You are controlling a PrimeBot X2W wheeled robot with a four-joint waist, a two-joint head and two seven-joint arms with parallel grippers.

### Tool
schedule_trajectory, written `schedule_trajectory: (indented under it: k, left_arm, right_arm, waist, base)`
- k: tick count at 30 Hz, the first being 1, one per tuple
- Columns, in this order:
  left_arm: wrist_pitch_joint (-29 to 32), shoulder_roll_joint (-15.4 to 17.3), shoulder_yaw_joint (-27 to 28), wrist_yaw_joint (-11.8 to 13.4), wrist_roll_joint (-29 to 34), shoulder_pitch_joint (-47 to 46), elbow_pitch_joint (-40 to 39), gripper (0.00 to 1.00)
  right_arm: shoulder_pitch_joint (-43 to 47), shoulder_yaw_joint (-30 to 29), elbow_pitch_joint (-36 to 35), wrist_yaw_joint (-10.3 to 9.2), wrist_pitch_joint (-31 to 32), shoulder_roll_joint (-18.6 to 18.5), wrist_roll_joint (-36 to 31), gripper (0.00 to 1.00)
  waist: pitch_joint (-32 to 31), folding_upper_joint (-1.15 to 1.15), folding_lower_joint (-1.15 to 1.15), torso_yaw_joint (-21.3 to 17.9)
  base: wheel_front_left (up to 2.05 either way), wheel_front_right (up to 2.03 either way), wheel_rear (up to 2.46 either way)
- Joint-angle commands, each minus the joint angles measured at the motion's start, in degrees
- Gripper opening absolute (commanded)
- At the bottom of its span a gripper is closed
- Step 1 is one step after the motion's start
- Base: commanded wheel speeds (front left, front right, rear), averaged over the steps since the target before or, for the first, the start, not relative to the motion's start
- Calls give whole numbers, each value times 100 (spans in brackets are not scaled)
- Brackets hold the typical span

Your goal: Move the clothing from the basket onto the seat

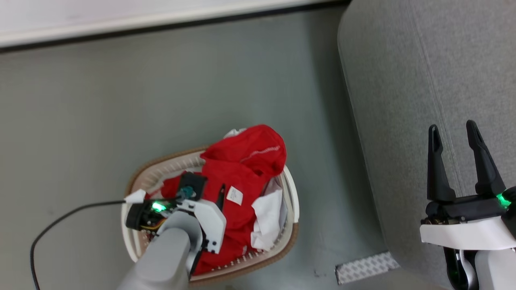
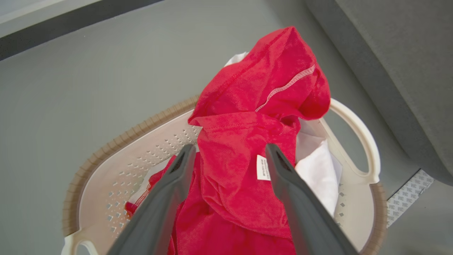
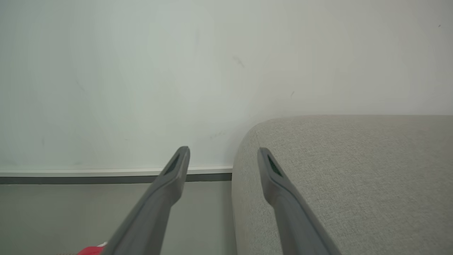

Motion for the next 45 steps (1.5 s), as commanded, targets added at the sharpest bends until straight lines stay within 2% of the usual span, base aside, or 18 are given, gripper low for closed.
schedule_trajectory:
  k: [1, 7, 20, 24, 26, 27, 32, 36, 41, 45]
  left_arm:
    - [50, 52, -50, 96, -130, -246, 238, 100]
    - [41, 47, -193, 207, -307, -718, 815, 100]
    - [20, 65, -362, 296, -419, -1430, 1504, 100]
    - [56, 73, -422, 229, -396, -1617, 1602, 100]
    - [90, 78, -431, 203, -425, -1678, 1643, 36]
    - [86, 75, -434, 178, -448, -1701, 1656, 0]
    - [-30, 66, -521, 68, -474, -1741, 1697, 0]
    - [-258, 41, -544, -129, -607, -1598, 1600, 0]
    - [-523, 41, -683, -455, -1086, -1105, 1071, 0]
    - [-621, 40, -773, -501, -1512, -619, 635, 0]
  right_arm:
    - [-144, 34, -78, -12, 4, -12, 59, 100]
    - [-325, 85, -168, -12, 4, -10, 164, 100]
    - [-487, 187, -329, -12, 4, -11, 275, 100]
    - [-527, 202, -374, -12, 4, -11, 271, 100]
    - [-544, 203, -383, -12, 4, -11, 254, 100]
    - [-547, 195, -387, -12, 4, -11, 245, 100]
    - [-470, 97, -348, -12, 4, -9, 152, 100]
    - [-509, 36, -283, -12, 4, -13, 45, 100]
    - [-401, -29, -177, -12, 4, -13, -71, 100]
    - [-186, -76, -34, -12, 3, -13, -143, 100]
  waist:
    - [510, 0, -2, -277]
    - [845, 0, -2, -411]
    - [1368, 0, -2, -556]
    - [1590, 0, -2, -600]
    - [1675, 0, -2, -611]
    - [1705, 0, -2, -608]
    - [1746, 0, -2, -469]
    - [1580, 0, -2, -303]
    - [1037, 0, -2, -25]
    - [411, 0, -2, 215]
  base:
    - [0, 0, 0]
    - [0, 0, 0]
    - [0, 0, 0]
    - [0, 0, 0]
    - [0, 0, 0]
    - [0, 0, 0]
    - [0, 0, 0]
    - [0, 0, 0]
    - [0, 0, 0]
    - [0, 0, 0]
